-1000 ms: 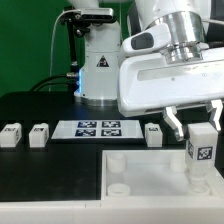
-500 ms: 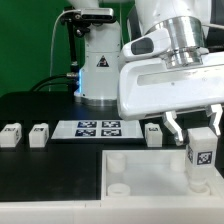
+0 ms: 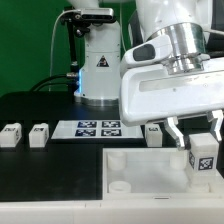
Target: Assemble one leg
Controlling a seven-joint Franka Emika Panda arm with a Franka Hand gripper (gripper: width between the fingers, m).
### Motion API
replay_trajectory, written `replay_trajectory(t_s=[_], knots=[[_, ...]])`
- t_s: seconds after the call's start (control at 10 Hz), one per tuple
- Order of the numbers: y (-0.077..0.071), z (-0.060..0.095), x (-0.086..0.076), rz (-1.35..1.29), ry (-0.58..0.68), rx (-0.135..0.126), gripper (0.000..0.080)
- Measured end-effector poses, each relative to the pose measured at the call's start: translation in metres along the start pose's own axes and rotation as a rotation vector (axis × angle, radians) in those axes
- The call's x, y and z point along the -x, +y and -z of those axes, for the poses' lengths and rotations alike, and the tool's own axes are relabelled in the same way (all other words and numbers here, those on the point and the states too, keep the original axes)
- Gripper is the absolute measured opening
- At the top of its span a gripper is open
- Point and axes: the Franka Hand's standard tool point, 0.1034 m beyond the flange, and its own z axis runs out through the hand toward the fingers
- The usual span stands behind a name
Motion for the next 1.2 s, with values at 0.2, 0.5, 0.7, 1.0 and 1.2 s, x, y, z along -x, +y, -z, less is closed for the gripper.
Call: replay_trajectory(t_s=[0.2,0.5,0.7,1.0,1.2], knots=[[-0.0002,0.0001,0.0009,-0.016,0.009,0.009,0.0292],[0.0002,0.0004,0.0018,-0.037,0.007,0.019,0.0292],[0.0005,0.0002,0.0015,-0.039,0.001,0.018,0.0294],[0.0010,-0.0013,0.0040,-0.041,-0.021,0.015,0.0294],[0.0010,-0.0015,0.0043,-0.041,-0.021,0.015,0.0507]])
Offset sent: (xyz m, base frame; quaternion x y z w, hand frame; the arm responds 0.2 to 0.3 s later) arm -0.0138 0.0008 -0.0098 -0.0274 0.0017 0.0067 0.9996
